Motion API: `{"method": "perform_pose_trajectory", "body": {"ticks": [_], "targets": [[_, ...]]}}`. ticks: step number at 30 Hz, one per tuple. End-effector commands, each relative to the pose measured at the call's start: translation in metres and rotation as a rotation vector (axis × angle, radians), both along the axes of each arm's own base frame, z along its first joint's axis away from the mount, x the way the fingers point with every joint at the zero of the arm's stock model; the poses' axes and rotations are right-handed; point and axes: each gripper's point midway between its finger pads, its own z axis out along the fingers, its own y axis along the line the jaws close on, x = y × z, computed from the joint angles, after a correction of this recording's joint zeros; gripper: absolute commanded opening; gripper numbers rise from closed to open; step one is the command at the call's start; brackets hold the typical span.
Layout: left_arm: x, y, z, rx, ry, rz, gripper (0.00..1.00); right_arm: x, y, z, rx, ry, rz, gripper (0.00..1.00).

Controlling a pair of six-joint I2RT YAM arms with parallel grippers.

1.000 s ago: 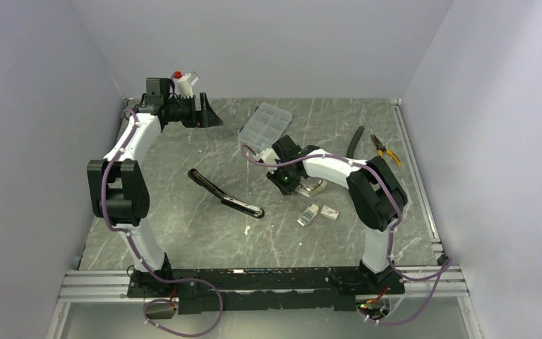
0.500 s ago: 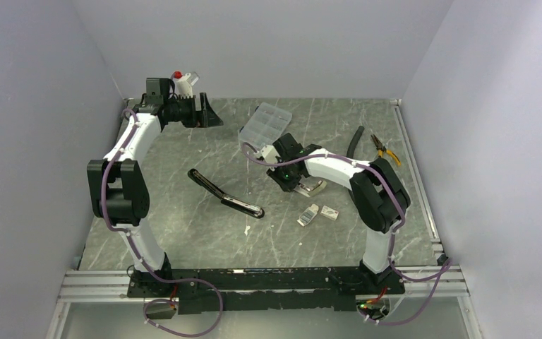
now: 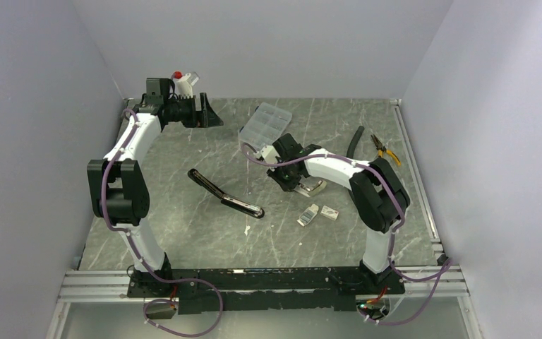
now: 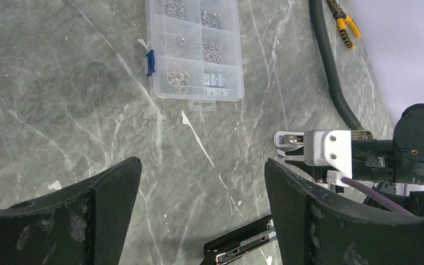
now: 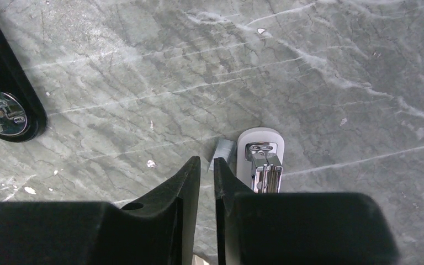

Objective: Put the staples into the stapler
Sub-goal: Pick up the staple from the center of the board.

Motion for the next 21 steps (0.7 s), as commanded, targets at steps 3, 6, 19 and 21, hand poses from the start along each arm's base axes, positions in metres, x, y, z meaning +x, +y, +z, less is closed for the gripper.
{"method": "perform_pose_trajectory", "body": {"ticks": [3, 6, 19, 21], "targets": [[0.007, 0.000, 0.015, -0.006, -0.053, -0.014, 0.88, 0.006, 0.001, -0.001, -0.012, -0.021, 0.007, 0.18], [0.007, 0.001, 0.017, 0.000, -0.060, -0.011, 0.88, 0.006, 0.000, -0.004, -0.017, -0.015, 0.009, 0.18], [0.008, 0.016, 0.031, 0.044, -0.113, 0.061, 0.94, 0.009, 0.009, 0.006, 0.049, 0.014, 0.007, 0.03], [0.009, 0.029, 0.042, 0.015, -0.135, 0.103, 0.94, 0.012, 0.016, 0.020, 0.116, 0.021, 0.022, 0.00]]}}
